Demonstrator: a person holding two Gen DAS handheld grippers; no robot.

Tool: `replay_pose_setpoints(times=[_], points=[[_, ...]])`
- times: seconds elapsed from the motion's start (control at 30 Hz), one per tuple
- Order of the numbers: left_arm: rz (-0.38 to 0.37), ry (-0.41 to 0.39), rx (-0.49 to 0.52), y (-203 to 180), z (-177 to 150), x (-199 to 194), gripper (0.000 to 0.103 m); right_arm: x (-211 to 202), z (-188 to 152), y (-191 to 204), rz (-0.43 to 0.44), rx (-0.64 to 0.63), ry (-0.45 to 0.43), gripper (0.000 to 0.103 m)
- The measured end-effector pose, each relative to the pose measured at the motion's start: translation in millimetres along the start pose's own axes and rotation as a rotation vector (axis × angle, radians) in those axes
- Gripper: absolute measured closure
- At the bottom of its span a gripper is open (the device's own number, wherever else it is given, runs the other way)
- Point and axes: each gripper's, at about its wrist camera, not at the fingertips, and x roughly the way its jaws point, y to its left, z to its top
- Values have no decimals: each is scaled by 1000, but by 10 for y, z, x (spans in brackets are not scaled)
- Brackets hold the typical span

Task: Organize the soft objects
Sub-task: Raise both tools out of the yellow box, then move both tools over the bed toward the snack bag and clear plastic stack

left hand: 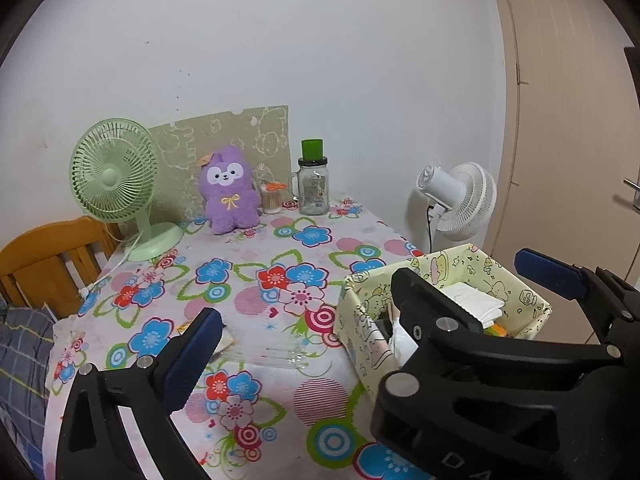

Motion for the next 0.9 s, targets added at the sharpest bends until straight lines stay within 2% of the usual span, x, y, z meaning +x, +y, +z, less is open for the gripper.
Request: replay_pose_setpoints(times=[0.7,0.9], points=[[67,-10,-28,492,-58,-188,0,-16,18,554,52,-44,-13,4],[91,-14,-27,621,-60,-196,0,40,23,664,65,-39,-17,0]])
